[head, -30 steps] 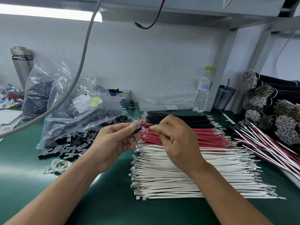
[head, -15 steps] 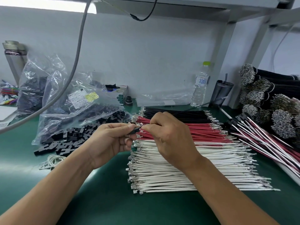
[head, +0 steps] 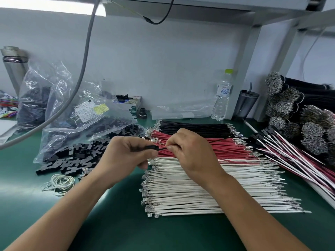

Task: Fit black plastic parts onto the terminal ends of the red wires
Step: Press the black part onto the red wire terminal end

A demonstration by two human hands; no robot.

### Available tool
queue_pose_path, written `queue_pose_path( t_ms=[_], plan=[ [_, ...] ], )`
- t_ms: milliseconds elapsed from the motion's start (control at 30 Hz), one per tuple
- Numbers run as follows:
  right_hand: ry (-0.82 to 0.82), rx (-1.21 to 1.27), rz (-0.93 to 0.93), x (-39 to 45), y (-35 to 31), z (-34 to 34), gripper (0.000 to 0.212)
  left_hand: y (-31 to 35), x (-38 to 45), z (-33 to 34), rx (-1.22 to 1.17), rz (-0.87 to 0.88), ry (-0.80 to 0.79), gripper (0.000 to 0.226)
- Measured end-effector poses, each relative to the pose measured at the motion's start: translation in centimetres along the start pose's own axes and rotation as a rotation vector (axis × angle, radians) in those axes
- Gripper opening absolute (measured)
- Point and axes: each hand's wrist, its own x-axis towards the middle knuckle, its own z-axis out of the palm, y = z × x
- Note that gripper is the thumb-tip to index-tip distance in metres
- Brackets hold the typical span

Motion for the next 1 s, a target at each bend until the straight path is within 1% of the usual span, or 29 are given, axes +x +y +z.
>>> queue_pose_path(
  t_ms=[100,267,367,433,467,500,533,600,633,667,733,867,933,1000],
  plan=[
    [0.004,0.041,-0.023,-0.2,-0.7,0.2,0.006,0.1,0.0,-0.1,-0.065,-0.023,0.009,0.021],
    [-0.014,0.06,-0.037,-0.7,-0.4,-0.4,0.006,0.1,-0.1,0.0,-0.08,-0.005,-0.026,0.019],
    [0.058,-0.099,-0.038,-1.3,0.0,-1.6,0.006,0.0,0.1,0.6,-0.072,-0.014,-0.048,0.019],
    [0.126,-0.201,-0.091,-1.6,-0.4,-2.1,0.004,-0.2,0.1,0.7,-0.079,-0.025,-0.033,0.019],
    [0.13,-0.218,-0.118,-1.7,-0.6,-2.2,0.006,-0.3,0.0,0.6,-0.084,-0.027,-0.019,0.019],
    [0.09,-0.207,-0.123,-2.0,-0.6,-2.2,0.008,-0.3,0.0,0.4,-0.086,-0.026,0.0,0.019],
    [0.005,-0.176,-0.099,-2.3,-0.6,-2.0,0.01,-0.3,0.0,0.2,-0.086,-0.019,0.02,0.019],
    [-0.226,-0.097,0.012,-2.9,-0.6,-1.5,0.017,-0.2,0.2,0.0,-0.091,-0.005,0.051,0.018],
    [-0.313,-0.068,0.065,-3.0,-0.5,-1.2,0.018,-0.3,0.2,-0.1,-0.092,-0.001,0.058,0.018],
    [-0.358,-0.047,0.099,-3.0,-0.4,-1.0,0.017,-0.3,0.3,-0.1,-0.089,0.001,0.056,0.018],
    [-0.382,0.003,0.128,-2.8,-0.4,-0.9,0.012,-0.5,0.3,-0.1,-0.08,-0.003,0.045,0.019],
    [-0.432,0.027,0.14,-2.8,-0.2,-0.8,0.012,-0.6,0.3,-0.2,-0.083,-0.003,0.064,0.018],
    [-0.417,0.037,0.14,-2.9,-0.2,-0.8,0.014,-0.7,0.4,-0.2,-0.086,-0.002,0.076,0.015],
    [-0.358,0.12,0.161,-2.8,0.1,-1.1,0.013,-0.7,0.4,-0.4,-0.102,-0.008,0.087,0.015]
  ],
)
